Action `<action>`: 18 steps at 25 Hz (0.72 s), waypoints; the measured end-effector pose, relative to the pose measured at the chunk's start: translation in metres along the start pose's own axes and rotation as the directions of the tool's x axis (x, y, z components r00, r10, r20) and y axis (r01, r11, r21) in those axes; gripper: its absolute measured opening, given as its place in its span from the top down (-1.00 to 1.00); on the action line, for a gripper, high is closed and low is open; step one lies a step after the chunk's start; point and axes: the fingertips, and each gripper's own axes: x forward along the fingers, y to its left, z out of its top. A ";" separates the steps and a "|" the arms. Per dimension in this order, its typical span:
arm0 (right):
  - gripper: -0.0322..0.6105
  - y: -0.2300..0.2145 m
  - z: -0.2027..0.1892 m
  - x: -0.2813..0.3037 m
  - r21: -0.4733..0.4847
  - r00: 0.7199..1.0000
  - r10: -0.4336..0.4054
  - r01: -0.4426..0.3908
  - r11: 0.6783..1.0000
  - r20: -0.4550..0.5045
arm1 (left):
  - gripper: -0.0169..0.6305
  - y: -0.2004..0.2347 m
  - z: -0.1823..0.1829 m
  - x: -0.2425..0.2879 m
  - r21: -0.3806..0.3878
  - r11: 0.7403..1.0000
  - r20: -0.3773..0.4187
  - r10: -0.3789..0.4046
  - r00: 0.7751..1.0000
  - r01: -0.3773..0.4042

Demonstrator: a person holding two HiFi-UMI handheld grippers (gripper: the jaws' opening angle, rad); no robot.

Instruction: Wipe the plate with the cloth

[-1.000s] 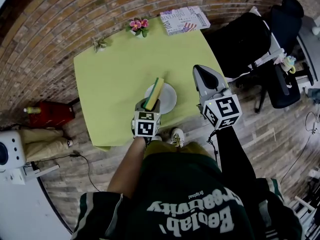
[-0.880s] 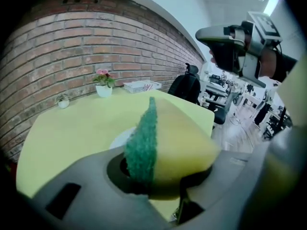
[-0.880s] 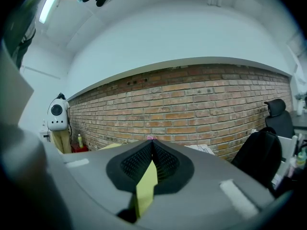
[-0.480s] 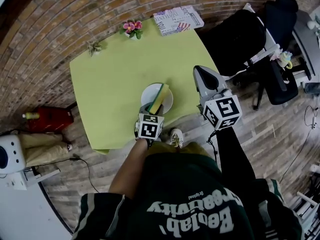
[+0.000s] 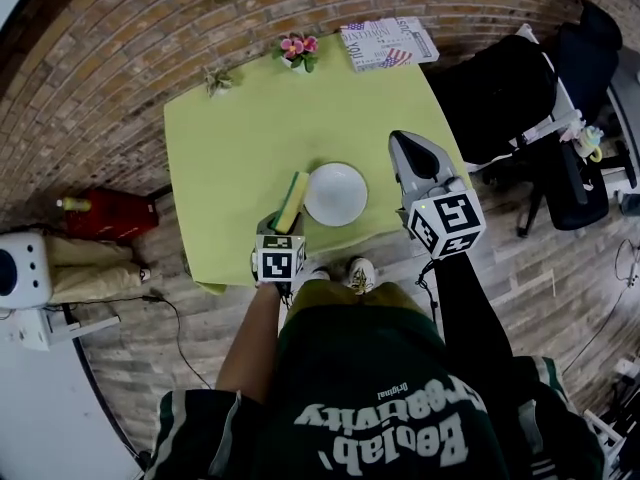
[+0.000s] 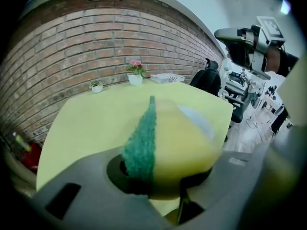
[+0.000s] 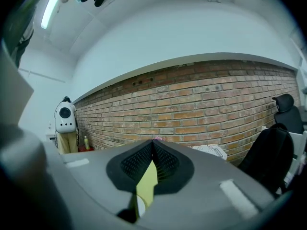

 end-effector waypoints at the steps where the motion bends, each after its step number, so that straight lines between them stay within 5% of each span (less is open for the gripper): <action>1: 0.86 0.002 0.000 0.002 0.000 1.000 0.005 -0.005 1.000 0.000 | 0.55 0.002 -0.001 -0.002 -0.004 1.000 0.000 0.003 1.000 -0.003; 7: 0.86 0.008 -0.002 0.004 -0.002 1.000 0.019 -0.019 1.000 -0.004 | 0.55 -0.009 0.012 0.000 -0.005 1.000 0.019 -0.015 1.000 0.015; 12: 0.86 0.002 -0.003 -0.005 0.003 1.000 -0.009 0.009 1.000 -0.006 | 0.55 -0.078 0.043 0.003 0.129 0.978 0.050 -0.169 0.984 0.162; 18: 0.86 -0.017 -0.002 -0.023 0.009 0.998 -0.058 0.058 0.998 -0.005 | 0.55 -0.120 0.025 0.026 0.175 0.953 -0.045 -0.244 0.969 0.248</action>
